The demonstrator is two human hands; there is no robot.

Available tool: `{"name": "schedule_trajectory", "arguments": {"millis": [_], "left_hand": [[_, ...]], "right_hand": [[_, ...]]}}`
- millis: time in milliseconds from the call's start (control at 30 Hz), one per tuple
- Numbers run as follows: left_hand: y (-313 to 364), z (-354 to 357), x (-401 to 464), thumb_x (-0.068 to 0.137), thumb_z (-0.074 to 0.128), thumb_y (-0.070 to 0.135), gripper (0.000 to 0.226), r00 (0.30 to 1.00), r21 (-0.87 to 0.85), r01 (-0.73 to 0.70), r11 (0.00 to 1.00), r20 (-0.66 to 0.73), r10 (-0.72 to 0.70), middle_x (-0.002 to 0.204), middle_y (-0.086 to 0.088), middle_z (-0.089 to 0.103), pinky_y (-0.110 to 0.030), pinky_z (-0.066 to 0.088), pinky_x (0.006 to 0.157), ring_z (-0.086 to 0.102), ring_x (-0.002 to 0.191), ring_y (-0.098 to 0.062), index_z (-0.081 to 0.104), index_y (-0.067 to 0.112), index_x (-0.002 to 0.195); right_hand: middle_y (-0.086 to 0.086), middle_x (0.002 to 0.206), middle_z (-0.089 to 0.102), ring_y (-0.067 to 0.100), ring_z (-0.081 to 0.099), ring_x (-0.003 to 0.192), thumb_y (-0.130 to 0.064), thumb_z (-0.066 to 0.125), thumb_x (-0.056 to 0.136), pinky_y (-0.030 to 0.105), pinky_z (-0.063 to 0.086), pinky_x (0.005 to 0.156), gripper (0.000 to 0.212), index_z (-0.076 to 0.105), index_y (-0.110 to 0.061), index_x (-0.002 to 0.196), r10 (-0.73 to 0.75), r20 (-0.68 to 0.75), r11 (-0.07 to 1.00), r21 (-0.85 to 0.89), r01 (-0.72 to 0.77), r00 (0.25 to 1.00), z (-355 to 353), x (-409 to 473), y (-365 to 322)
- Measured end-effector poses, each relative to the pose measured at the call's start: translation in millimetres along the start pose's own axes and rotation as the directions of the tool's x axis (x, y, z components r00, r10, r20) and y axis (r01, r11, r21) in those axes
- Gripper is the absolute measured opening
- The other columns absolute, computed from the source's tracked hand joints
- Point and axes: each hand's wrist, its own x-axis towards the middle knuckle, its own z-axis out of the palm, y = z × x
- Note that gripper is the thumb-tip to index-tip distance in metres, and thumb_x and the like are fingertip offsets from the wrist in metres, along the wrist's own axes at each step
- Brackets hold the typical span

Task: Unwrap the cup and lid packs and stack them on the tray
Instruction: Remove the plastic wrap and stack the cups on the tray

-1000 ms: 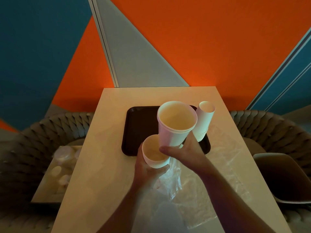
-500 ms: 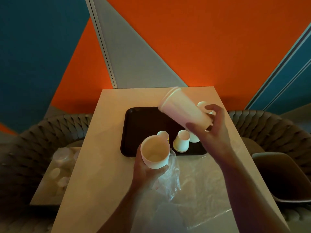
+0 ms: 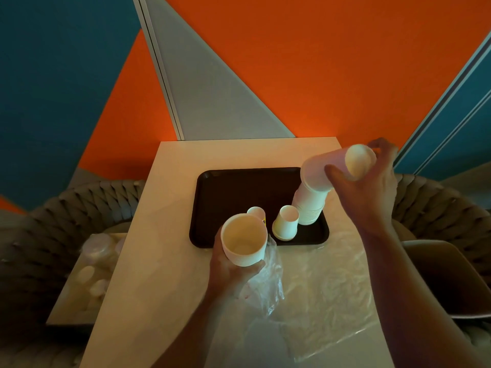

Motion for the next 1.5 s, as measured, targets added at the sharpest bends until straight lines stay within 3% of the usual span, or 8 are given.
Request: {"name": "schedule_trajectory", "arguments": {"millis": [467, 633, 800, 1000, 1133, 1300, 1400, 1500], "left_hand": [[0, -1, 0, 0.055, 0.096, 0.008, 0.100, 1.000, -0.008, 0.029, 1.000, 0.010, -0.029, 0.122, 0.025, 0.058, -0.016, 0.049, 0.090, 0.058, 0.115, -0.002, 0.041, 0.041, 0.131], [2, 0, -1, 0.055, 0.095, 0.008, 0.098, 0.999, -0.030, 0.032, 0.999, 0.010, -0.032, 0.123, 0.022, 0.059, -0.016, 0.050, 0.090, 0.059, 0.116, -0.005, 0.043, 0.036, 0.133], [1, 0, -1, 0.055, 0.095, 0.008, 0.099, 0.999, -0.037, 0.035, 0.999, 0.011, -0.035, 0.124, 0.021, 0.060, -0.022, 0.051, 0.091, 0.059, 0.117, -0.007, 0.042, 0.039, 0.133], [2, 1, -1, 0.053, 0.093, 0.016, 0.097, 0.999, -0.044, 0.045, 0.998, 0.002, -0.045, 0.123, 0.020, 0.061, -0.026, 0.052, 0.091, 0.060, 0.116, -0.007, 0.044, 0.039, 0.132], [-3, 2, 0, 0.052, 0.094, 0.014, 0.098, 0.998, -0.048, 0.055, 0.997, -0.006, -0.056, 0.124, 0.015, 0.062, -0.034, 0.055, 0.092, 0.061, 0.115, -0.011, 0.045, 0.038, 0.134], [-8, 2, 2, 0.052, 0.099, 0.010, 0.105, 0.997, -0.066, 0.068, 0.995, -0.014, -0.069, 0.130, 0.005, 0.062, -0.042, 0.057, 0.094, 0.062, 0.119, -0.018, 0.045, 0.033, 0.138], [-10, 3, 2, 0.051, 0.099, 0.015, 0.105, 0.996, -0.098, 0.080, 0.992, -0.020, -0.082, 0.133, 0.000, 0.059, -0.057, 0.054, 0.096, 0.060, 0.122, -0.025, 0.045, 0.036, 0.139], [-8, 3, 2, 0.051, 0.098, 0.010, 0.104, 0.997, -0.090, 0.065, 0.994, -0.032, -0.069, 0.130, 0.006, 0.061, -0.054, 0.053, 0.098, 0.061, 0.121, -0.022, 0.047, 0.046, 0.134]], "right_hand": [[0.006, 0.128, 0.063, 0.029, 0.061, 0.108, -0.042, 0.072, 0.089, 0.033, 0.042, 0.077, 0.045, 0.058, -0.024, 0.127, 0.004, 0.219, 0.974, -0.224, 0.046, 0.976, 48, 29, 40], [0.008, 0.142, 0.051, 0.037, 0.058, 0.117, -0.035, 0.067, 0.093, 0.050, 0.056, 0.087, 0.050, 0.049, -0.033, 0.140, 0.084, 0.333, 0.935, -0.351, 0.041, 0.939, 56, 13, 60], [0.007, 0.156, 0.031, 0.045, 0.042, 0.130, -0.031, 0.069, 0.091, 0.055, 0.049, 0.093, 0.059, 0.046, -0.031, 0.145, 0.114, 0.346, 0.895, -0.442, 0.055, 0.931, 52, 21, 50], [0.010, 0.146, 0.046, 0.037, 0.048, 0.121, -0.017, 0.071, 0.086, 0.045, 0.042, 0.096, 0.056, 0.053, -0.018, 0.138, -0.069, 0.289, 0.959, -0.245, 0.143, 0.955, 52, -16, 25], [-0.010, 0.119, 0.058, 0.008, 0.053, 0.105, -0.020, 0.077, 0.086, 0.031, 0.045, 0.094, 0.042, 0.064, -0.019, 0.125, -0.168, 0.480, 0.985, 0.122, 0.124, 0.861, 54, -59, 0], [-0.015, 0.144, 0.044, 0.011, 0.044, 0.128, -0.055, 0.085, 0.070, 0.034, 0.042, 0.104, 0.090, 0.040, -0.037, 0.146, -0.159, 0.792, 0.987, 0.106, 0.123, 0.589, 59, -96, -12], [-0.012, 0.152, 0.037, 0.015, 0.037, 0.135, -0.058, 0.088, 0.063, 0.036, 0.040, 0.107, 0.108, 0.031, -0.033, 0.152, -0.209, 0.797, 0.969, 0.092, 0.228, 0.567, 64, -104, -12], [-0.008, 0.153, 0.039, 0.018, 0.039, 0.136, -0.056, 0.089, 0.062, 0.041, 0.042, 0.108, 0.112, 0.030, -0.028, 0.154, -0.207, 0.791, 0.963, 0.060, 0.264, 0.576, 68, -104, -11]]}}
